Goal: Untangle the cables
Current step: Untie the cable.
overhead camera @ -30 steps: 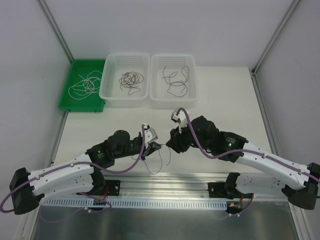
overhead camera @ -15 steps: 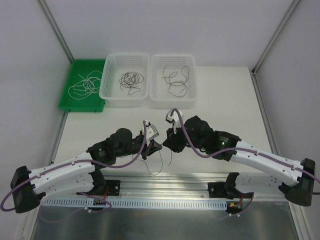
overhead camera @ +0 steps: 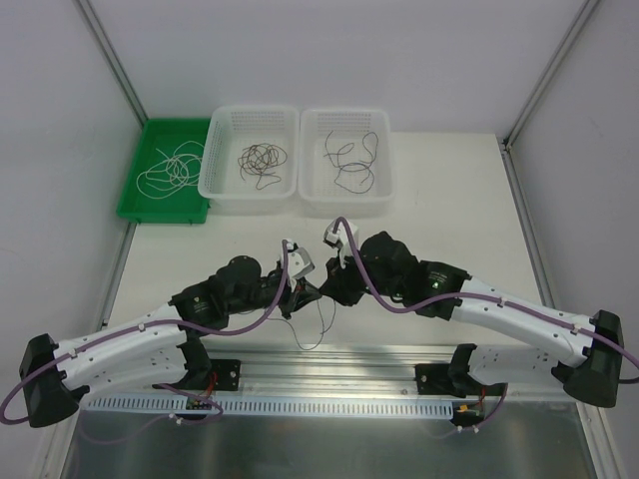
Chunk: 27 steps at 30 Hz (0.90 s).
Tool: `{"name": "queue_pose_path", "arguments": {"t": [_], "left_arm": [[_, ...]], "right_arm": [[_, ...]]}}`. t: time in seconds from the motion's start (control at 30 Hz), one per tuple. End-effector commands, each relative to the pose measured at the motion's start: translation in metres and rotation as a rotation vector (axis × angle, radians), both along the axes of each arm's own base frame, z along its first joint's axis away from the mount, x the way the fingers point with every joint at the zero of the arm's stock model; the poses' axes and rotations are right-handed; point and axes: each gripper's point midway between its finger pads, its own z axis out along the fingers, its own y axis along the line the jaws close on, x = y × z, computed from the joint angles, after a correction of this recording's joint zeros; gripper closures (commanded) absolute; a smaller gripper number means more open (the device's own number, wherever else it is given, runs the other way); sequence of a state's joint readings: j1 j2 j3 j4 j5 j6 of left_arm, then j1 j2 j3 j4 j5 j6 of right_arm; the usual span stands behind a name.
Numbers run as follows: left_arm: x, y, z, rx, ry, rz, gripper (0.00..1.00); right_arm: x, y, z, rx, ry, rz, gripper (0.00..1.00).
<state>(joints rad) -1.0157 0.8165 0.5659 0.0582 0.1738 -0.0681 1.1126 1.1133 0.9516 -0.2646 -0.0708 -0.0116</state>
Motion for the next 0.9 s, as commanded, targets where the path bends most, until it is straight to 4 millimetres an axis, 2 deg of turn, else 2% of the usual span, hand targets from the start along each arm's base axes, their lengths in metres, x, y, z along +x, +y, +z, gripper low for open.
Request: {"name": "queue_pose_path", "arguments": {"t": [0.0,0.13,0.23,0.37,0.4,0.47,0.53,0.6,0.73,0.87], "left_arm": [[-0.008,-0.007,0.030,-0.087,-0.016,-0.039,1.00],[-0.009,-0.008,0.029,-0.083,-0.015,-0.051,1.00],[-0.010,-0.009,0.027,-0.078,-0.010,-0.052,1.00],[-0.008,-0.005,0.025,-0.079,-0.013,-0.032,1.00],[-0.008,-0.005,0.025,-0.080,-0.012,-0.033,1.00],[-0.007,-0.004,0.025,-0.082,-0.010,-0.020,1.00],[-0.003,-0.004,0.025,-0.082,-0.004,0.002,1.00],[0.003,-0.002,0.023,-0.076,0.000,0.042,1.00],[0.010,-0.002,0.023,-0.074,0.021,0.092,1.00],[0.014,-0.003,0.019,-0.066,0.042,0.119,1.00]], "right_arm": [[-0.003,0.009,0.008,0.051,-0.003,0.021,0.79],[-0.003,0.009,0.009,0.060,-0.008,0.023,0.83],[-0.002,0.008,0.009,0.062,-0.011,0.019,0.97],[0.002,-0.001,0.008,0.049,-0.024,-0.018,0.99],[0.004,-0.004,0.007,0.043,-0.025,-0.028,0.98],[0.008,-0.009,0.006,0.024,-0.033,-0.056,0.85],[0.005,-0.011,0.012,0.051,-0.017,-0.069,0.76],[0.002,-0.012,0.025,0.102,-0.012,-0.077,0.71],[-0.001,-0.012,0.036,0.168,-0.004,-0.090,0.70],[-0.002,-0.010,0.037,0.204,0.017,-0.114,0.73]]}}
